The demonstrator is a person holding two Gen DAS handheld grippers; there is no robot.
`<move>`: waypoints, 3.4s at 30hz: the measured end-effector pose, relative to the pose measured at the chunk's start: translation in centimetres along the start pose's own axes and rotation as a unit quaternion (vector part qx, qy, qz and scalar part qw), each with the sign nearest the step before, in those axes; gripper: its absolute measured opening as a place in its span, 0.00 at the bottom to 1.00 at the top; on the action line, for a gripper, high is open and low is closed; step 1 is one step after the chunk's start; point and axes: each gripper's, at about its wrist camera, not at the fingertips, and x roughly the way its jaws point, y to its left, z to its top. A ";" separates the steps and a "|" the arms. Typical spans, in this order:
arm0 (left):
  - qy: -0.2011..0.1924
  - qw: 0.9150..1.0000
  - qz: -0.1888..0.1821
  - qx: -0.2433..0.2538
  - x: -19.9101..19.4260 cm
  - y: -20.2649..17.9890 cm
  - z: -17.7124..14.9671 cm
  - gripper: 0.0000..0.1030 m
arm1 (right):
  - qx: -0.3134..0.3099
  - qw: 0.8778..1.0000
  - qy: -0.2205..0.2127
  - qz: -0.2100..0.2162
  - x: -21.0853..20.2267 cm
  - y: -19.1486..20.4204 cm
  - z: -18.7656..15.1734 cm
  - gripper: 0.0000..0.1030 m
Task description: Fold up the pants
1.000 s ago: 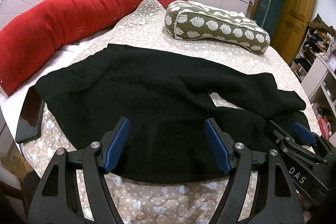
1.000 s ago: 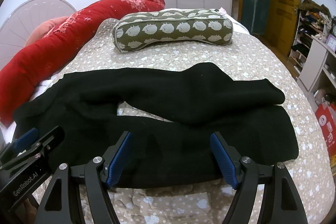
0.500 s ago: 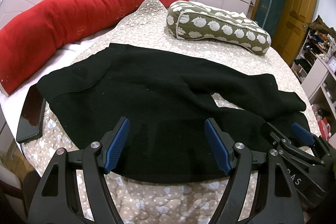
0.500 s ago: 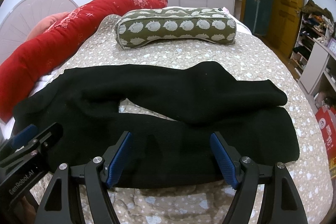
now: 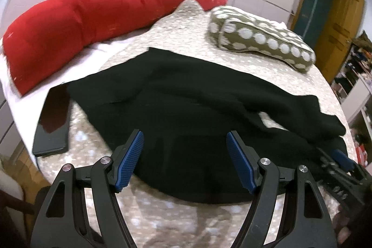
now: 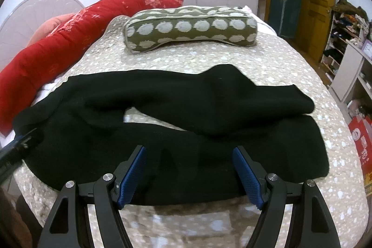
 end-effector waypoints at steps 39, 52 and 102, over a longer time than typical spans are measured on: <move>0.092 0.991 -0.002 -0.093 4.9 6.7 -0.9 0.21 | 0.160 0.984 0.076 0.017 -0.3 -17.0 -4.5 0.12; 0.027 0.997 0.052 -0.057 0.1 6.1 2.6 0.26 | 0.067 0.994 -0.036 0.083 -3.0 -11.5 3.2 0.43; -0.005 0.984 0.053 -0.168 -2.4 13.0 4.8 0.70 | -0.157 0.924 0.049 0.346 1.1 12.8 -0.1 0.53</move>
